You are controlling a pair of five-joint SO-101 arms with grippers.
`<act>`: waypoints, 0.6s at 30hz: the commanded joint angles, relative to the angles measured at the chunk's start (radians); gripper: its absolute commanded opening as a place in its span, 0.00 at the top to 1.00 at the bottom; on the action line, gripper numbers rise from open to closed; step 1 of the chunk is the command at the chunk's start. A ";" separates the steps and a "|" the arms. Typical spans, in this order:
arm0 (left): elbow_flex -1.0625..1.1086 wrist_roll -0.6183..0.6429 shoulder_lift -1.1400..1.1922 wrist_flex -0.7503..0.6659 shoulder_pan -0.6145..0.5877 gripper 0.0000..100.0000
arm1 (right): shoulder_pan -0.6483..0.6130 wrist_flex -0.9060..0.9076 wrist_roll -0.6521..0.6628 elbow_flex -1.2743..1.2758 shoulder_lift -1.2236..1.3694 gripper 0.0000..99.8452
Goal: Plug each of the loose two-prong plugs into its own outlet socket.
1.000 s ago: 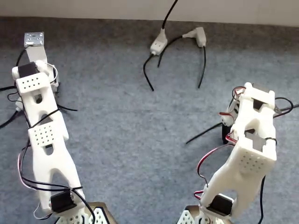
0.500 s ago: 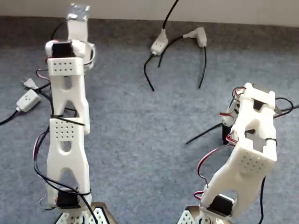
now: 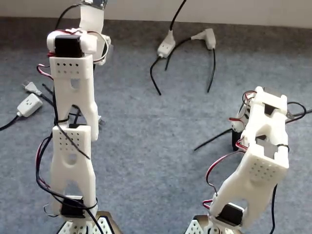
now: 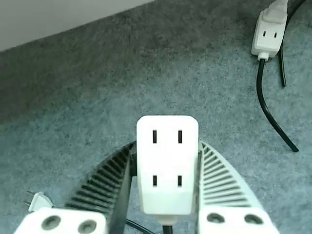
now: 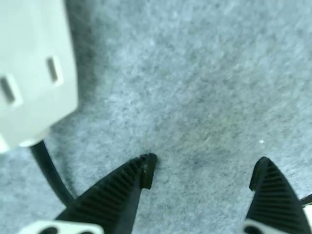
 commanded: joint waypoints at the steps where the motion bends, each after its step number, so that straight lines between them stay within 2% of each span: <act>1: -0.001 -0.011 -0.136 0.012 0.036 0.89 | -0.028 -0.036 -0.003 0.010 0.007 0.66; 5: 0.183 -0.011 -0.257 0.014 0.148 0.90 | -0.028 -0.036 -0.003 0.008 0.007 0.66; 10: 0.650 -0.014 -0.446 0.011 0.318 0.90 | -0.028 -0.036 -0.003 0.008 0.007 0.66; 14: 0.997 -0.018 -0.552 0.006 0.395 0.92 | -0.028 -0.036 -0.003 0.008 0.007 0.66; 18: 1.218 -0.147 -0.561 -0.044 0.432 1.00 | -0.028 -0.038 -0.003 0.008 0.007 0.66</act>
